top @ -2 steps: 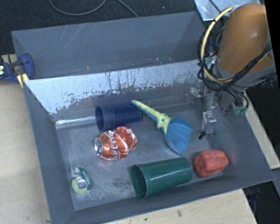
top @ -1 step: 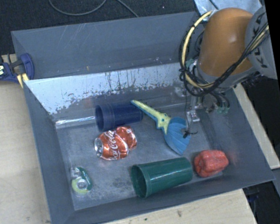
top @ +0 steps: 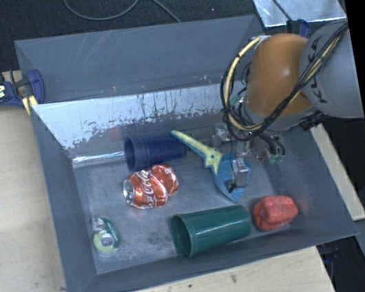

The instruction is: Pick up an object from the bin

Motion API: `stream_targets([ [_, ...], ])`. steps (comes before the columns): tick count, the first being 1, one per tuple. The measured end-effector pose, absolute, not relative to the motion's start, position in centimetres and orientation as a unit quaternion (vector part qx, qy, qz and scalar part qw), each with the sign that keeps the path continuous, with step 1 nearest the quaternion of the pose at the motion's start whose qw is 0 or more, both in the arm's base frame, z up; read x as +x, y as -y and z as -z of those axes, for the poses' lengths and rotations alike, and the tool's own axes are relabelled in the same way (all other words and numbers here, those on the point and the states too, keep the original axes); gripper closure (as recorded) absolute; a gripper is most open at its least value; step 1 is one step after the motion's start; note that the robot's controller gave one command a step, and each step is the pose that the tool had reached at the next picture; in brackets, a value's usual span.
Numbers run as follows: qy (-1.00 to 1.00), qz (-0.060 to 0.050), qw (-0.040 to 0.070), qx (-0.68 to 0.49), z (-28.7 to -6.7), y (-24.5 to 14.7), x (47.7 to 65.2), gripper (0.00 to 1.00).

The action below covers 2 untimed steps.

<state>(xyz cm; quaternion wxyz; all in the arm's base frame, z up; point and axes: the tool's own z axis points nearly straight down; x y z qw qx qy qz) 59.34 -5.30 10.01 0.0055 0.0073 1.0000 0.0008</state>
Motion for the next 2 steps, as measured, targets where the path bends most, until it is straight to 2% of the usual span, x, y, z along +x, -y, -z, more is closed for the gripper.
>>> stream_targets([
  [1, -0.991, 0.001, 0.013, 0.131, -7.43, 6.52, 58.19, 1.0],
  [2, -0.991, 0.001, 0.013, 0.13, -7.43, 6.52, 58.19, 1.0],
])
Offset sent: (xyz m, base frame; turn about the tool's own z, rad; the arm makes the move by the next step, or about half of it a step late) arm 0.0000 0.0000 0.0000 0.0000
